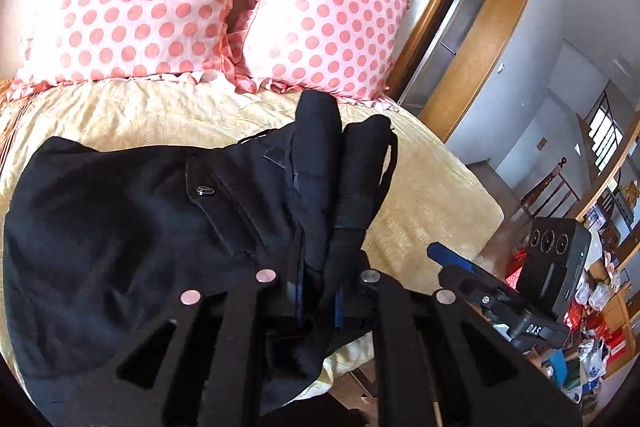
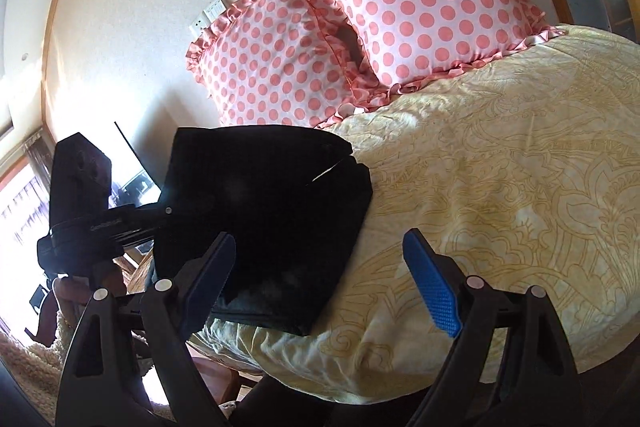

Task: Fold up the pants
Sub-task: 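Lower the folded pants onto the bed with the left tool and open it, then move the right tool onto the folded pants edge and close on it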

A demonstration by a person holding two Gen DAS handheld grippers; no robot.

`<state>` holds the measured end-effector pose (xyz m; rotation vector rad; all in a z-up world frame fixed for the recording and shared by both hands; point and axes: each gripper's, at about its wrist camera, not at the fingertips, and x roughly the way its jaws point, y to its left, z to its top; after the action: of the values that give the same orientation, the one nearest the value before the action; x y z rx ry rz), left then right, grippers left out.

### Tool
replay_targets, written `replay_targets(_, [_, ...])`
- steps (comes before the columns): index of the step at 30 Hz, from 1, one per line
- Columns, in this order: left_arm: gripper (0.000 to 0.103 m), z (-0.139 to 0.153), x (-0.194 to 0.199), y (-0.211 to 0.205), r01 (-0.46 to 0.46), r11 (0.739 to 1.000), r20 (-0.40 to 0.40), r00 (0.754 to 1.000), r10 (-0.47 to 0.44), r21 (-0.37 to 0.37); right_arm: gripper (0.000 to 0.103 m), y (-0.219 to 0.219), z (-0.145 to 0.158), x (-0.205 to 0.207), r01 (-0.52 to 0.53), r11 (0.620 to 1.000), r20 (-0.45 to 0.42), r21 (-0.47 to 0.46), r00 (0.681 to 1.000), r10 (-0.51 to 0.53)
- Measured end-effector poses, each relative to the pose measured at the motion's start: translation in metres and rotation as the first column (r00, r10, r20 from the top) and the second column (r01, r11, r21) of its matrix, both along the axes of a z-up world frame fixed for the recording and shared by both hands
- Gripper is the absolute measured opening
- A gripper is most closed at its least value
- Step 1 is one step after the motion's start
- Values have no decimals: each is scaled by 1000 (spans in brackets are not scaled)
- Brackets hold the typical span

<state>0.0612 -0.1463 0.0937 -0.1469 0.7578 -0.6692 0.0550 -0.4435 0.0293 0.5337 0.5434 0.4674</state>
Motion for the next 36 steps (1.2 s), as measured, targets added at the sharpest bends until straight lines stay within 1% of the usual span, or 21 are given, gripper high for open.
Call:
replay_targets(2, [10, -15, 4, -12, 43, 998, -32, 999, -42, 37, 88, -1, -1, 0, 13, 1000, -7, -12, 1000, -13])
replay_targets(4, [11, -42, 5, -24, 64, 993, -76, 995, -56, 103, 88, -2, -1, 0, 24, 1000, -12, -18, 1000, -24])
replay_targets(5, [12, -52, 4, -27, 70, 990, -87, 994, -59, 123, 88, -2, 0, 0, 25, 1000, -11, -18, 1000, -26])
replay_targets(6, [12, -58, 3, -28, 70, 989, -71, 996, -61, 128, 88, -2, 2, 0, 27, 999, -6, -23, 1000, -28])
replay_targets(9, [13, -54, -5, -28, 62, 988, -14, 998, -61, 143, 88, 3, 11, -3, 28, 998, 17, -53, 999, -27])
replay_targets(10, [17, -52, -6, -27, 61, 987, -3, 998, -61, 147, 88, 5, 15, -4, 24, 998, 28, -59, 999, -23])
replay_targets(12, [21, -49, -11, -25, 62, 986, 8, 998, -64, 154, 88, 9, 22, -5, 17, 998, 54, -66, 998, -14])
replay_targets(13, [30, -47, -14, -23, 60, 985, 8, 998, -62, 161, 88, 12, 27, -5, 15, 997, 68, -70, 998, -10])
replay_targets(14, [52, -46, -20, -18, 56, 984, 3, 998, -57, 167, 88, 15, 32, -6, 11, 997, 84, -72, 996, -5])
replay_targets(15, [64, -43, -24, -11, 47, 987, 4, 999, -48, 154, 87, 18, 36, -7, 6, 997, 98, -73, 995, 1])
replay_targets(16, [79, -38, -28, 0, 35, 992, 11, 999, -37, 122, 87, 21, 40, -7, -2, 997, 114, -73, 993, 11])
replay_targets(18, [82, -29, -37, 24, -10, 998, 43, 999, 7, 70, 87, 29, 46, -7, -23, 997, 133, -78, 991, 34])
replay_targets(20, [91, -22, -39, 46, -109, 991, 95, 990, 101, 80, 87, 43, 50, -4, -58, 994, 146, -91, 987, 71])
replay_targets(22, [93, -23, -36, 66, -225, 966, 144, 968, 207, 124, 87, 62, 49, 0, -101, 988, 144, -115, 983, 117])
replay_targets(24, [93, -30, -30, 78, -279, 947, 141, 956, 259, 156, 87, 82, 42, 6, -144, 979, 121, -143, 979, 161])
replay_targets(27, [93, -45, -22, 88, -319, 932, 107, 947, 304, 172, 86, 104, 31, 11, -185, 970, 91, -158, 976, 200])
replay_targets(30, [93, -61, -14, 90, -340, 920, 83, 940, 330, 195, 86, 116, 22, 13, -185, 964, 63, -188, 978, 200])
replay_targets(32, [93, -69, -16, 91, -352, 909, 94, 936, 340, 224, 86, 120, 10, 16, -162, 956, 18, -243, 985, 172])
replay_targets(34, [93, -77, -20, 89, -360, 897, 122, 933, 339, 257, 86, 125, -9, 21, -170, 943, -58, -287, 985, 160])
replay_targets(35, [94, -79, -21, 87, -368, 890, 137, 929, 342, 269, 86, 127, -11, 17, -154, 938, -23, -311, 988, 155])
replay_targets(36, [94, -80, -25, 87, -373, 888, 147, 927, 344, 271, 86, 131, -12, 15, -147, 928, -14, -343, 988, 152])
